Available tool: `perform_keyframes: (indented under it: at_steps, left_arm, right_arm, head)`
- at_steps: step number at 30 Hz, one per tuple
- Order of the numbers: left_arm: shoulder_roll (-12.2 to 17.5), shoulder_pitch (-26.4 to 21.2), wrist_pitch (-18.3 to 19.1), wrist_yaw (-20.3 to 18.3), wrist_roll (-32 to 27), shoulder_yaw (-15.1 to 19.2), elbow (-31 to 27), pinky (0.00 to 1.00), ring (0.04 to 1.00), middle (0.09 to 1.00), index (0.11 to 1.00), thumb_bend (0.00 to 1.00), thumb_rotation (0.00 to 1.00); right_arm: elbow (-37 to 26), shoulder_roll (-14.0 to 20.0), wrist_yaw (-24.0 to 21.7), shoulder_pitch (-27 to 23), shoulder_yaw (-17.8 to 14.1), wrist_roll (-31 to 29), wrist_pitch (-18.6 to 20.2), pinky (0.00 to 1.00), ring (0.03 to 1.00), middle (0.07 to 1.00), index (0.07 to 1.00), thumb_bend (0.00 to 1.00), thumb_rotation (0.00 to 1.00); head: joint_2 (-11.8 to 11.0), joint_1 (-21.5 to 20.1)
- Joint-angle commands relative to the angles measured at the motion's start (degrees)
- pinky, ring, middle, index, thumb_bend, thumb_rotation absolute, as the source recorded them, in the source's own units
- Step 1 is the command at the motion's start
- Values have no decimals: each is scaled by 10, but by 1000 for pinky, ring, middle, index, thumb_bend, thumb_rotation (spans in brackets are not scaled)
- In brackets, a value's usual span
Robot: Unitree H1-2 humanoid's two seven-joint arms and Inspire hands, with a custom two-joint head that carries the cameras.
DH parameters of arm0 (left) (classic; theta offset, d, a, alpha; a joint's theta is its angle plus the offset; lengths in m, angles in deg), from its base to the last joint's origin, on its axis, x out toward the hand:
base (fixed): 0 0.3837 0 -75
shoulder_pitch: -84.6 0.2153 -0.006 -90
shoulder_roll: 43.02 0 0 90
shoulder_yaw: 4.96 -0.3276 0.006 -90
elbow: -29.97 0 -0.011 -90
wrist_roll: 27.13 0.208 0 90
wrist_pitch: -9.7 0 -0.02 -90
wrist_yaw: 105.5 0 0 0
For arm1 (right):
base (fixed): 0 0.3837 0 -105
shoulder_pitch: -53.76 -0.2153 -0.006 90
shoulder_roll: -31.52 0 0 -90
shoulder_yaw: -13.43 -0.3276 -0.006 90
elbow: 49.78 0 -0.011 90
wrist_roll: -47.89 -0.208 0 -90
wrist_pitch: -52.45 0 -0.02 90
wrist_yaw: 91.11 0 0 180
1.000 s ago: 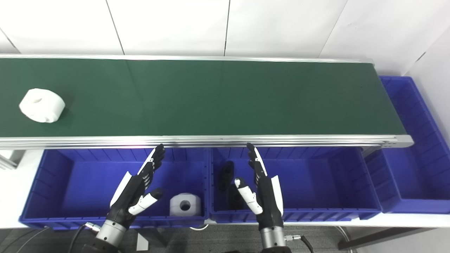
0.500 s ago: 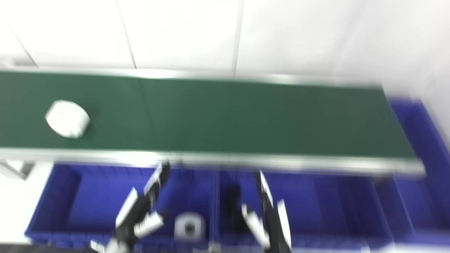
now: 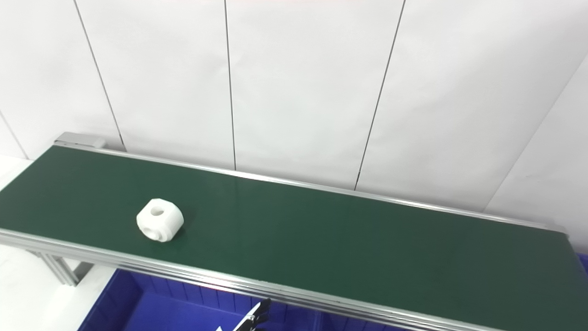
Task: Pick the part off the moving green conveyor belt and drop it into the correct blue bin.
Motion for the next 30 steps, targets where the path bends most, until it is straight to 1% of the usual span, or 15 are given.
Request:
perform_keyframes:
  at_steps: [1,5,7,11,14,16,17,18,19,20,21,22,23,26,30]
  left_arm:
    - [3,-12,-24,14,-9,-9,-25,864,948,979,969,845,674]
    - [22,-18,-24,13,-18,-17,-67,870,951,979,972,841,660]
    - [35,-26,-24,4,-34,-10,-101,863,947,979,972,843,645]
    - [66,-56,-21,-24,-63,30,-166,860,931,964,957,841,580]
    - [101,-101,-17,-38,-58,72,-191,872,941,974,969,855,592]
    - [127,-130,7,-55,-55,93,-208,907,963,990,991,853,644]
    - [138,-142,28,-69,-65,100,-219,913,966,991,993,847,655]
    - [144,-148,43,-79,-72,104,-227,923,973,996,997,830,654]
    - [157,-162,80,-94,-76,110,-249,923,977,997,998,820,656]
    - [165,-171,107,-105,-78,114,-265,915,984,999,1000,800,665]
    - [176,-189,130,-115,-76,120,-277,915,985,1000,1000,798,666]
    - [183,-201,145,-123,-74,125,-285,937,992,1000,1000,769,645]
    - [190,-218,161,-130,-72,130,-284,953,997,1000,1000,756,615]
    - [215,-266,179,-150,-46,137,-258,972,1000,1000,1000,747,518]
    - [251,-327,197,-185,-12,130,-198,959,1000,1000,1000,765,474]
  right_arm:
    - [-3,0,8,-6,2,2,-33,1000,1000,1000,1000,625,1000]
    - [3,-1,12,-11,4,-6,-33,1000,1000,1000,1000,606,1000]
    - [5,-4,14,-12,5,-10,-34,1000,1000,1000,1000,602,998]
    - [9,-8,15,-16,4,-11,-33,1000,1000,1000,1000,639,996]
    - [11,-7,21,-21,6,-7,-34,1000,1000,1000,1000,648,998]
    - [8,-6,19,-23,10,-16,-34,1000,1000,1000,1000,632,1000]
    - [5,-7,19,-23,11,-20,-33,1000,1000,1000,1000,635,995]
    - [3,-7,19,-23,11,-23,-33,1000,1000,1000,1000,647,984]
    - [-1,-9,22,-21,10,-19,-33,1000,1000,1000,1000,658,983]
    - [-4,-10,24,-20,9,-16,-33,1000,1000,1000,998,684,985]
    - [-9,-11,24,-18,8,-17,-33,1000,1000,1000,997,687,986]
    - [-12,-11,23,-17,8,-18,-33,1000,1000,1000,993,700,972]
    - [-16,-11,24,-17,8,-17,-33,1000,1000,1000,990,706,963]
    - [-28,-11,26,-15,9,-15,-33,998,998,996,981,693,930]
    - [-38,-11,18,-14,11,-23,-33,977,989,989,971,699,882]
  head:
    - [-1,2]
    - [-1,3]
    - [-2,5]
    - [-1,6]
    - [5,6]
    - [15,2]
    - [29,-6]
    - [29,-6]
    - [48,-16]
    - [48,-16]
    - [70,-29]
    - [70,-29]
    - [85,-40]
    - [107,-61]
    - [126,-82]
